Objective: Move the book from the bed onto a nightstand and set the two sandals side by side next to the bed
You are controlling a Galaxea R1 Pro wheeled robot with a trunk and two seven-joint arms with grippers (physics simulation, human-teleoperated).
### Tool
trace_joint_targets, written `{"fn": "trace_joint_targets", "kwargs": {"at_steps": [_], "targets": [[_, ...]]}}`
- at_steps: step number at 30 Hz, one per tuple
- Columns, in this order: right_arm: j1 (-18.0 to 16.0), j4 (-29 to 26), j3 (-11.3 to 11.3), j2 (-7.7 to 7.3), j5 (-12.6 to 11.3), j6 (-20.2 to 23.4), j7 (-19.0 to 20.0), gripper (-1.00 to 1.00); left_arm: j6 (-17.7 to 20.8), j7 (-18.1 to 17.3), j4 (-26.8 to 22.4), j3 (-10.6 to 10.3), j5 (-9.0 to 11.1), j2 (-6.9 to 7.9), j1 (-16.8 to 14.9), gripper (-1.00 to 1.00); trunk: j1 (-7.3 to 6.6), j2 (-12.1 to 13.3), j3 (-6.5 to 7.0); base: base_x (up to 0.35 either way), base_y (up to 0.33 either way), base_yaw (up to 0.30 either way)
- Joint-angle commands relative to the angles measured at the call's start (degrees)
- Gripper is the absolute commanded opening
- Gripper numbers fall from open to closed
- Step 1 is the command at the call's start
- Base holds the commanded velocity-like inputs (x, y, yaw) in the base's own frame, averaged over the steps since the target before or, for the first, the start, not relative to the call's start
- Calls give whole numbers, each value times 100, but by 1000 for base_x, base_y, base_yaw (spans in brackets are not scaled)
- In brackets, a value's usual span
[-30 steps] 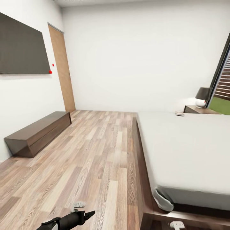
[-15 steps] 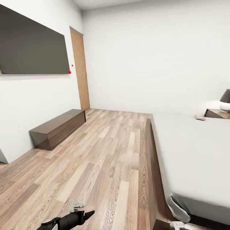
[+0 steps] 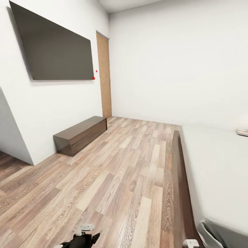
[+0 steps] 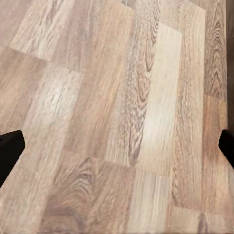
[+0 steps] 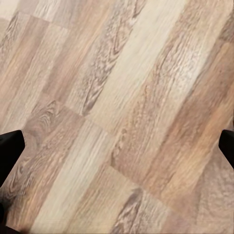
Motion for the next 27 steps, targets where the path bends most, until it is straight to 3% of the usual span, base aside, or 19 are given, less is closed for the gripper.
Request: {"fn": "trace_joint_targets", "kwargs": {"at_steps": [1, 8, 22, 27], "targets": [[-2, 11, -22, -1, -26, 0, 30, 100, -20, -15, 16, 33, -67, -4, -6, 100, -1, -3, -6, 0, 0, 294], [-2, 240, -25, 2, -21, 0, 28, 100, -86, 17, 358, 20, -227, -11, -4, 100, -1, -3, -6, 0, 0, 294], [-2, 369, -31, -4, -29, 0, 37, 100, -176, 37, 517, 36, -72, -17, -1, 100, -1, -3, -6, 0, 0, 274], [-2, 360, -31, -12, -34, 0, 50, 100, -181, 39, 520, 34, -31, -124, 2, 100, -1, -3, -6, 0, 0, 67]]}}
